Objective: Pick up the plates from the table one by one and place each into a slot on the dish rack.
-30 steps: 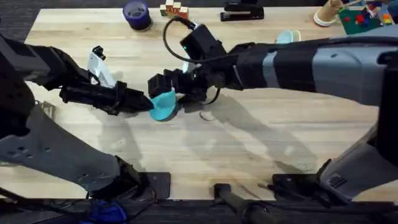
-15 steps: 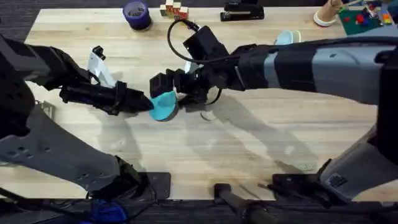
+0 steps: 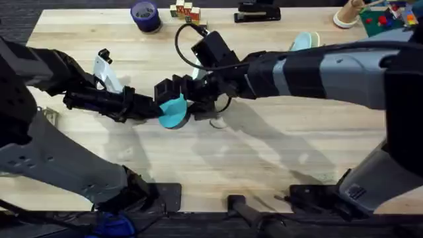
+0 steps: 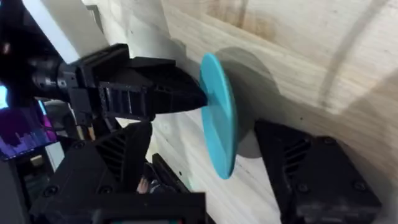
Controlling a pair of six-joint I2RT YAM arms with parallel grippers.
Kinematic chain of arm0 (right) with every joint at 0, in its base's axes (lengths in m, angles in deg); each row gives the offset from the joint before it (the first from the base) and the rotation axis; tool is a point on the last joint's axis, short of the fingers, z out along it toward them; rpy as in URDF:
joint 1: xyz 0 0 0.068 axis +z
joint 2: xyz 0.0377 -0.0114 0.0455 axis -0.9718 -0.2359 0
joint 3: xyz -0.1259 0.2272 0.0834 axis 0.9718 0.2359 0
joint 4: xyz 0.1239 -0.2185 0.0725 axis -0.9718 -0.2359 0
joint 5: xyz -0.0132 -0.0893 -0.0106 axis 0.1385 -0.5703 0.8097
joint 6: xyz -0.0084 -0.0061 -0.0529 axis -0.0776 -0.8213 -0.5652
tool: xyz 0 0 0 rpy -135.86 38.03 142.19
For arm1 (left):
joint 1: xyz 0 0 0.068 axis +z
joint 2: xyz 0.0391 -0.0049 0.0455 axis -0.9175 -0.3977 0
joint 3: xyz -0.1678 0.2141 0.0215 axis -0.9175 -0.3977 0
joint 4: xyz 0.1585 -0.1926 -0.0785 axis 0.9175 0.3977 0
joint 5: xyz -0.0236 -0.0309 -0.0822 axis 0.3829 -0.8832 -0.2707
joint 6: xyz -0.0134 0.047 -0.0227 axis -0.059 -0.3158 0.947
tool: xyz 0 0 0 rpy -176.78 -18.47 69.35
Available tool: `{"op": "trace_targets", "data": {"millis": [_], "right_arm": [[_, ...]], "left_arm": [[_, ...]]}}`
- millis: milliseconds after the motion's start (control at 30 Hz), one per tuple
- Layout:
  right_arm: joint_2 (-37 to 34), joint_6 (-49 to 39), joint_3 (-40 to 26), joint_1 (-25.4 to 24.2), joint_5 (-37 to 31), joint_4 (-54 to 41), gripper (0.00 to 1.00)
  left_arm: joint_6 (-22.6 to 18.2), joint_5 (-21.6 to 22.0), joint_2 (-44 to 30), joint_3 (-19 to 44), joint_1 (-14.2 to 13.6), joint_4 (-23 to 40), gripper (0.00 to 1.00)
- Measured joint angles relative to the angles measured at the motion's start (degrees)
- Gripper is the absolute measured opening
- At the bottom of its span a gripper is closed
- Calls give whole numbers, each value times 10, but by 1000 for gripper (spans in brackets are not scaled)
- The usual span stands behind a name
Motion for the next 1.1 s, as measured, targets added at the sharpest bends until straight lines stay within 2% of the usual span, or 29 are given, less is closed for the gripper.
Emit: {"op": "trace_targets", "data": {"millis": [167, 433, 600, 833, 1033, 1100], "right_arm": [[-2, 9, 0, 0, 1, 3, 951], [-11, 13, 0, 0, 1, 7, 760], [-14, 13, 0, 2, 1, 6, 689], [-15, 15, 1, 2, 1, 5, 540], [-15, 15, 2, 2, 1, 5, 473], [-15, 15, 2, 2, 1, 5, 414]], "left_arm": [[0, 0, 0, 0, 0, 0, 37], [0, 0, 0, 0, 0, 0, 38], [0, 0, 0, 0, 0, 0, 38], [0, 0, 0, 0, 0, 0, 38], [0, 0, 0, 0, 0, 0, 38], [0, 0, 0, 0, 0, 0, 38]]}}
